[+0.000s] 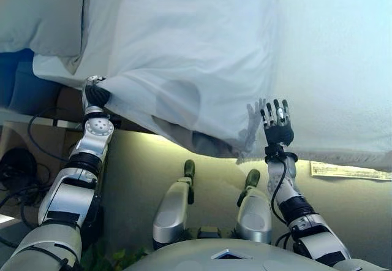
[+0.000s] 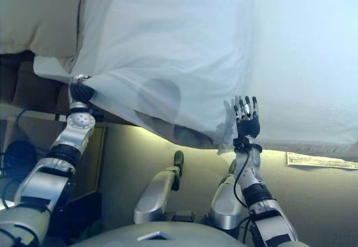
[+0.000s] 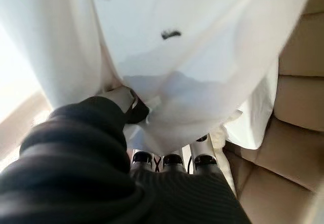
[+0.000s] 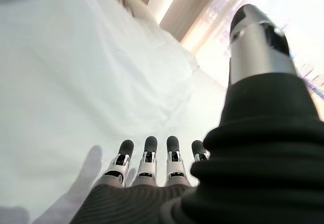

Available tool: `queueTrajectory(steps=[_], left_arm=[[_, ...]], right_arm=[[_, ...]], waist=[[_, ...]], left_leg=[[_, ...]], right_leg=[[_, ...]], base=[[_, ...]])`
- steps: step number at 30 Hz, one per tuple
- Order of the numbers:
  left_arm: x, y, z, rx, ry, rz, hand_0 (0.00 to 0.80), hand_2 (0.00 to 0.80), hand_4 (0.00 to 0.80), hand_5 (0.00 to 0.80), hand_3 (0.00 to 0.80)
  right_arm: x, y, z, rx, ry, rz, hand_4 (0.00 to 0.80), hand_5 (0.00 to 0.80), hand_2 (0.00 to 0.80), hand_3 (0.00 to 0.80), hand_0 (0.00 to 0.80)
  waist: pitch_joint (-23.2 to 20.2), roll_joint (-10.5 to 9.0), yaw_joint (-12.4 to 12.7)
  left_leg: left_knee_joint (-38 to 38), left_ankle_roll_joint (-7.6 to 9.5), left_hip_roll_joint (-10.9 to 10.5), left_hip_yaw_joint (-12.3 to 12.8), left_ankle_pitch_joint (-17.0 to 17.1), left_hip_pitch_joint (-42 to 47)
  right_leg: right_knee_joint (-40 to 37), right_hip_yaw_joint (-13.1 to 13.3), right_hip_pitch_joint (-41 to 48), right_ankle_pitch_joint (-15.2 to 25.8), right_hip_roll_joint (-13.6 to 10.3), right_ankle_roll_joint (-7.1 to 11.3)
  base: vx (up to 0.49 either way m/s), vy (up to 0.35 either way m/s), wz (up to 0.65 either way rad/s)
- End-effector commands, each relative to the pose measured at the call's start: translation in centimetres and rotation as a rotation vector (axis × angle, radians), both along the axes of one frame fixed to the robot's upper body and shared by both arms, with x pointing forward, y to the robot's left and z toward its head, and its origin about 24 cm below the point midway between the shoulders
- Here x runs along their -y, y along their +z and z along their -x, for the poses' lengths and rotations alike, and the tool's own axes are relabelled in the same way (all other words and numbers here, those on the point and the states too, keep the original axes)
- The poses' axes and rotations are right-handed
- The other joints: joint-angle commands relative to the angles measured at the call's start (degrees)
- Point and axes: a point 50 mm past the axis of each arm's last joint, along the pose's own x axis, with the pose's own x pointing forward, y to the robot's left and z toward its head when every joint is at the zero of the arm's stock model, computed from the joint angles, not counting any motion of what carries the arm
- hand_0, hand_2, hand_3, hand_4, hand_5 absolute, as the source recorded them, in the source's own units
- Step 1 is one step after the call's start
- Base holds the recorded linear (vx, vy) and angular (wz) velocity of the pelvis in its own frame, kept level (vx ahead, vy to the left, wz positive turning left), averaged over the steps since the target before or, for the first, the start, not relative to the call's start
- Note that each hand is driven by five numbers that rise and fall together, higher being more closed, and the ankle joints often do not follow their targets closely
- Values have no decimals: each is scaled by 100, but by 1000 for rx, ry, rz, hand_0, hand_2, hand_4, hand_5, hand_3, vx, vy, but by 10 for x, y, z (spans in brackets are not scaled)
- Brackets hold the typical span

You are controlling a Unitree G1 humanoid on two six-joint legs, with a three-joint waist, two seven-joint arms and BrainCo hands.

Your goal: Make the bed neatly

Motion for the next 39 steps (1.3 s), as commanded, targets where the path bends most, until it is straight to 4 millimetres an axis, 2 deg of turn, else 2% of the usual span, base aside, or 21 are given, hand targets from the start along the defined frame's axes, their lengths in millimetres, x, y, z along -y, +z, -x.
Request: queueTrajectory(steps=[1,4,17,23,27,33,39], left_arm=[[-95,-17,64,-171,351,-91,0,0,0,0,0],[-83,-38,70,-193,347,-34,0,0,0,0,0],[-28,-84,79,-172,240,239,0,0,0,0,0],[-1,-103,85,-201,164,252,0,0,0,0,0],[10,-112,91,-210,147,247,0,0,0,0,0],[17,-115,97,-212,101,171,0,0,0,0,0],[20,-90,76,-74,42,126,0,0,0,0,0]], right_arm=[[8,-29,30,-101,-18,19,0,0,0,0,0],[10,-30,32,-116,-12,38,0,0,0,0,0],[10,-28,32,-116,-61,-1,0,0,0,0,0],[5,-19,24,-108,-72,-21,0,0,0,0,0],[0,-15,20,-93,-79,-37,0,0,0,0,0],[-3,-3,13,-69,-96,-60,0,0,0,0,0],[-5,0,7,-59,-105,-73,0,0,0,0,0]], waist=[[-916,-20,412],[-962,28,373],[-790,-98,483],[-669,-154,524],[-571,-213,605],[-442,-271,673],[-360,-258,738]], left_leg=[[-147,-40,-15,41,148,21],[-102,-34,-31,23,97,93],[217,-58,3,-93,-16,-57],[443,-56,8,-138,-20,-258],[543,-60,18,-192,-51,-332],[617,-68,30,-222,-9,-515],[679,-80,24,-237,-34,-604]], right_leg=[[-129,245,175,594,-744,299],[-111,268,241,538,-776,296],[-42,208,280,474,-784,288],[188,218,161,391,-813,237],[208,182,147,395,-802,222],[247,180,29,406,-760,192],[303,217,-68,415,-772,201]], base=[[138,96,4],[91,59,0],[5,-58,1],[-27,-51,5],[-26,-73,24],[-39,-60,13],[-16,-18,3]])
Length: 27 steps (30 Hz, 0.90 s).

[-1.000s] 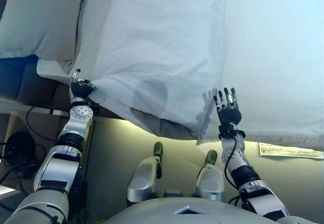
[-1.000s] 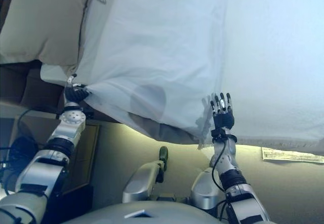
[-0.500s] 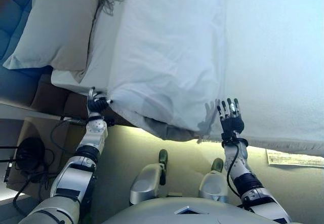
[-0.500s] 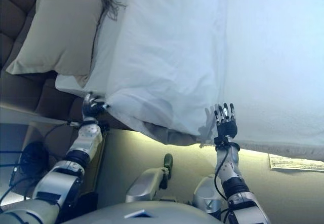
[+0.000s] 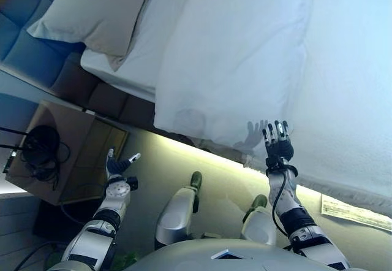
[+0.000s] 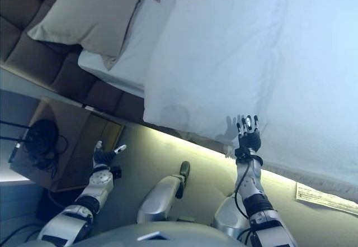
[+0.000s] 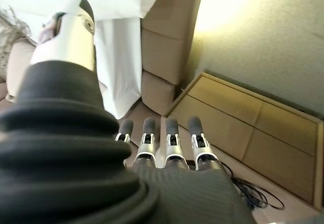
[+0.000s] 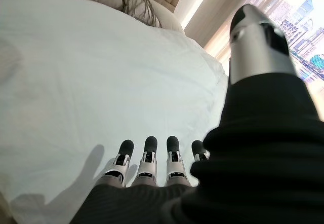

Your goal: Make the bed neatly

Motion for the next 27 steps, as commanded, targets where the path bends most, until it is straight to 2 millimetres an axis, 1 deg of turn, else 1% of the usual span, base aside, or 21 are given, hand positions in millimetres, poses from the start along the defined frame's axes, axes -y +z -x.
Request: queueTrajectory(steps=[1,2,4,5,8,9,10,11,12,13,14,15,16,17,18,19,21,24,25,27], left_arm=[[-11,47,-39,229,-52,-115,0,0,0,0,0],[-6,56,-48,268,-77,-123,0,0,0,0,0],[1,67,-59,318,-113,-135,0,0,0,0,0],[9,77,-68,360,-148,-157,0,0,0,0,0],[28,99,-88,449,-222,-217,0,0,0,0,0],[40,113,-98,498,-271,-285,0,0,0,0,0],[45,119,-101,523,-296,-337,0,0,0,0,0],[57,138,-112,585,-351,-472,0,0,0,0,0],[60,144,-115,604,-373,-524,0,0,0,0,0],[66,158,-122,649,-417,-632,0,0,0,0,0],[69,165,-125,667,-430,-669,0,0,0,0,0],[78,182,-133,708,-453,-747,0,0,0,0,0],[80,187,-135,719,-461,-768,0,0,0,0,0],[85,197,-141,742,-466,-814,0,0,0,0,0],[87,202,-143,753,-470,-832,0,0,0,0,0],[92,210,-147,770,-474,-879,0,0,0,0,0],[97,217,-152,782,-486,-940,0,0,0,0,0],[106,230,-158,806,-485,-1059,0,0,0,0,0],[107,231,-158,809,-484,-1068,0,0,0,0,0],[110,242,-161,827,-486,-1147,0,0,0,0,0]], right_arm=[[-8,28,-17,142,-4,-25,0,0,0,0,0],[-9,29,-19,145,-4,-24,0,0,0,0,0],[-11,32,-22,152,-1,-23,0,0,0,0,0],[-13,34,-25,158,3,-24,0,0,0,0,0],[-17,40,-32,173,10,-29,0,0,0,0,0],[-20,44,-35,186,14,-32,0,0,0,0,0],[-20,46,-37,191,13,-34,0,0,0,0,0],[-23,51,-41,209,19,-43,0,0,0,0,0],[-24,53,-43,214,19,-47,0,0,0,0,0],[-25,57,-46,224,24,-55,0,0,0,0,0],[-27,59,-47,229,29,-58,0,0,0,0,0],[-33,66,-51,242,36,-66,0,0,0,0,0],[-35,68,-53,244,37,-68,0,0,0,0,0],[-38,73,-56,255,46,-72,0,0,0,0,0],[-40,75,-58,259,48,-74,0,0,0,0,0],[-43,81,-60,274,55,-73,0,0,0,0,0],[-47,86,-64,287,60,-74,0,0,0,0,0],[-56,103,-72,324,72,-71,0,0,0,0,0],[-56,104,-72,326,70,-71,0,0,0,0,0],[-57,113,-75,344,67,-67,0,0,0,0,0]], waist=[[187,-148,106],[207,-141,97],[245,-133,77],[284,-135,51],[388,-156,-7],[464,-171,-38],[495,-178,-46],[598,-216,-88],[630,-233,-93],[700,-280,-118],[735,-304,-128],[835,-369,-170],[863,-388,-182],[946,-434,-227],[981,-454,-246],[1080,-490,-305],[1177,-527,-349],[1400,-612,-459],[1417,-620,-467],[1553,-639,-565]], left_leg=[[189,-116,146,-38,-57,-104],[204,-115,138,-29,-55,-145],[243,-114,127,-10,-56,-219],[277,-110,121,8,-57,-285],[355,-104,119,39,-65,-418],[412,-105,107,48,-66,-515],[439,-105,103,56,-68,-561],[517,-101,100,77,-77,-680],[543,-99,99,88,-82,-719],[593,-96,96,101,-85,-804],[622,-94,98,110,-88,-849],[664,-85,101,135,-75,-948],[677,-83,103,144,-75,-975],[706,-80,103,169,-52,-1056],[719,-81,108,183,-41,-1093],[745,-80,114,208,-16,-1179],[776,-86,135,239,12,-1284],[816,-109,173,279,71,-1495],[819,-109,178,286,74,-1514],[904,-107,197,334,75,-1675]], right_leg=[[-464,290,286,800,-542,209],[-453,301,246,806,-550,211],[-409,338,151,818,-569,214],[-383,374,79,829,-574,221],[-339,440,-63,844,-566,225],[-310,479,-160,867,-568,232],[-294,500,-207,876,-569,236],[-246,549,-345,912,-564,240],[-227,570,-395,921,-562,241],[-193,608,-498,944,-548,240],[-163,631,-556,948,-540,237],[-137,672,-672,980,-508,234],[-122,689,-712,986,-497,233],[-111,723,-806,1010,-460,228],[-110,736,-842,1018,-444,226],[-111,753,-944,1044,-407,215],[-91,774,-1088,1085,-377,208],[-124,839,-1353,1167,-274,217],[-121,850,-1386,1174,-264,216],[-46,931,-1583,1163,-205,199]], base=[[-36,2,0],[-44,9,1],[-59,7,1],[-69,-7,0],[-88,-27,-5],[-110,-47,-11],[-146,-85,-11],[-115,-81,-10],[-139,-117,-10],[-92,-90,-8],[-135,-134,-12],[-104,-104,-13],[-132,-120,-18],[-88,-78,-23],[-127,-93,-31],[-105,-79,-32],[-107,-80,-23],[-99,-72,-32],[-76,-52,-24],[-67,-42,-22]])
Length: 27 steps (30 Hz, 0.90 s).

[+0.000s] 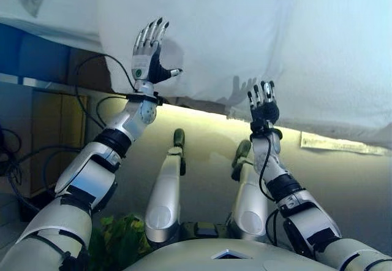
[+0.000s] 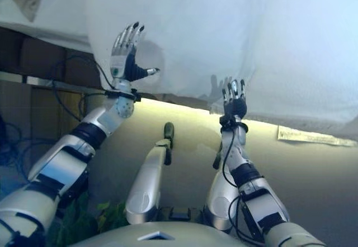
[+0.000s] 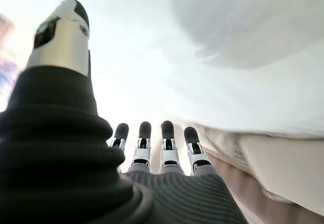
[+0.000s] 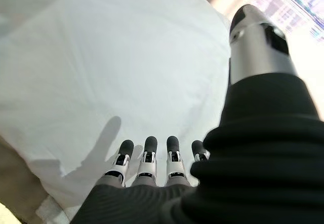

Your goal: Make the bed neatly

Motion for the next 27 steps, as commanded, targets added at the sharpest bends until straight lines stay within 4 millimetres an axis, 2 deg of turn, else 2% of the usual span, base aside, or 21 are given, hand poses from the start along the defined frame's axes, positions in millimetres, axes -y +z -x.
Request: queueTrajectory(steps=[1,5,10,16,20,21,22,27], left_arm=[[-5,38,-10,171,49,-99,0,0,0,0,0],[1,45,-12,222,53,-234,0,0,0,0,0],[7,63,-17,327,104,-275,0,0,0,0,0],[11,85,-13,458,100,-306,0,0,0,0,0],[16,92,-14,488,113,-339,0,0,0,0,0],[17,93,-14,493,120,-334,0,0,0,0,0],[19,90,-14,489,126,-336,0,0,0,0,0],[18,96,-15,488,192,-349,0,0,0,0,0]], right_arm=[[0,30,1,126,-30,-34,0,0,0,0,0],[4,38,-1,151,-42,-23,0,0,0,0,0],[-4,58,-10,178,-28,-10,0,0,0,0,0],[-7,68,-11,212,-23,-14,0,0,0,0,0],[-13,71,-12,218,4,-24,0,0,0,0,0],[-14,70,-12,216,6,-30,0,0,0,0,0],[-14,67,-11,207,7,-33,0,0,0,0,0],[-20,65,-10,213,53,18,0,0,0,0,0]], waist=[[139,-76,-86],[173,-42,-218],[173,79,-362],[173,147,-296],[173,130,-276],[173,133,-268],[173,145,-236],[173,149,-203]], left_leg=[[256,-84,-89,-175,72,-290],[621,-50,-87,-124,-69,-597],[828,-25,-65,0,-78,-1096],[688,-4,-160,-21,8,-1436],[706,-2,-203,-46,15,-1644],[740,-1,-202,-47,-4,-1699],[811,-29,-166,-70,-198,-1612],[1154,8,-175,-73,-379,-1890]], right_leg=[[-370,167,199,742,-468,334],[-41,318,-200,662,-451,260],[147,478,-845,684,-459,216],[-74,502,-1216,882,-453,296],[-93,507,-1426,938,-457,321],[-64,512,-1480,929,-457,320],[33,547,-1416,762,-428,376],[367,594,-1698,711,-450,372]], base=[[-40,-27,-20],[0,7,-5],[-28,58,-10],[-29,-30,-6],[-45,-46,-1],[48,-42,0],[56,-34,1],[17,-5,-2]])
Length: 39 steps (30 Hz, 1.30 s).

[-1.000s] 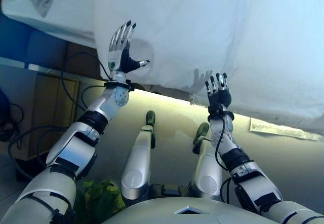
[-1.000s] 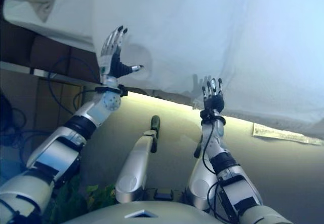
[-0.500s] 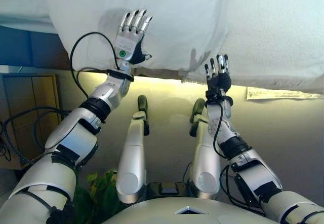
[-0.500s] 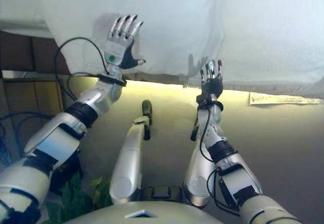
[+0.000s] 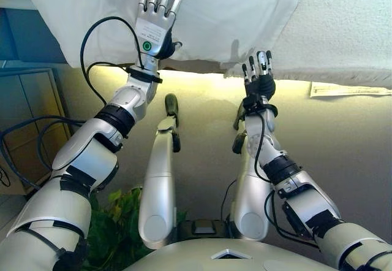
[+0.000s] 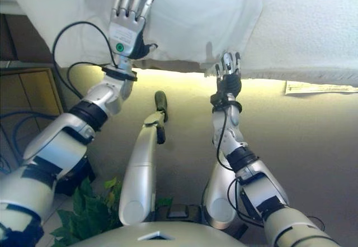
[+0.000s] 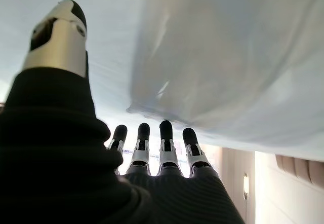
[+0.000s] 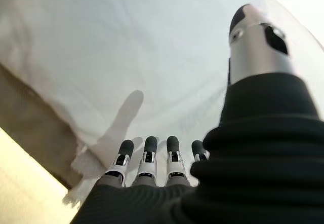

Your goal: Make the bed neatly

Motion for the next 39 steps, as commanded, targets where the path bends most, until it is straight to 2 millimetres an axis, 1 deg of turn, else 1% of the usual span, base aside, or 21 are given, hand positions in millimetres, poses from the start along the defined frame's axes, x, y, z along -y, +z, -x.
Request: queueTrajectory(steps=[1,3,6,10,14,20,21,22,23,32,39], left_arm=[[5,39,-1,143,17,7,0,0,0,0,0],[1,40,-2,136,30,27,0,0,0,0,0],[4,39,-2,131,34,20,0,0,0,0,0],[8,40,-3,134,51,32,0,0,0,0,0],[10,49,-2,153,51,19,0,0,0,0,0],[13,56,0,153,63,47,0,0,0,0,0],[12,56,-1,142,70,48,213,213,213,213,213],[12,56,-1,137,75,48,464,464,464,464,464],[11,57,-1,134,77,53,800,800,800,800,800],[13,59,1,124,73,71,800,800,800,800,800],[9,61,1,121,78,82,800,800,800,800,800]], right_arm=[[4,19,8,113,30,32,0,0,0,0,0],[1,17,6,64,35,96,0,0,0,0,0],[3,11,2,14,18,154,0,0,0,0,0],[4,9,1,18,17,157,0,0,0,0,0],[10,14,1,33,-4,159,0,0,0,0,0],[18,16,4,69,-32,139,0,0,0,0,0],[19,16,4,74,-32,137,0,0,0,0,0],[20,16,4,78,-32,134,0,0,0,0,0],[20,17,4,84,-30,132,0,0,0,0,0],[26,12,8,94,-19,135,0,0,0,0,0],[29,7,11,95,-31,121,0,0,0,0,0]], waist=[[44,208,66],[44,220,71],[44,269,76],[44,317,47],[44,372,39],[44,406,8],[44,406,1],[44,406,-2],[44,402,-9],[44,440,-43],[44,434,-52]], left_leg=[[345,-143,-140,-265,-237,-117],[451,-127,-168,-238,-303,-181],[497,-102,-208,-227,-349,-239],[512,-98,-221,-211,-370,-320],[512,-107,-249,-201,-362,-465],[448,-125,-248,-166,-324,-563],[446,-131,-246,-159,-321,-580],[442,-135,-248,-158,-316,-592],[424,-139,-251,-163,-311,-603],[411,-144,-242,-122,-343,-563],[422,-151,-222,-120,-353,-529]], right_leg=[[-99,209,102,462,-379,344],[-44,228,41,469,-370,337],[-37,267,-40,487,-359,332],[-36,312,-167,504,-353,340],[-1,342,-347,500,-343,369],[-94,336,-481,572,-355,425],[-111,336,-496,582,-357,433],[-129,338,-507,600,-360,439],[-159,342,-520,613,-356,447],[-172,354,-518,603,-387,466],[-107,354,-506,570,-396,463]], base=[[19,14,-7],[21,20,-7],[27,32,-2],[0,0,0],[-6,2,2],[0,0,0],[-5,6,-4],[-1,3,-4],[0,0,0],[0,0,0],[0,0,0]])
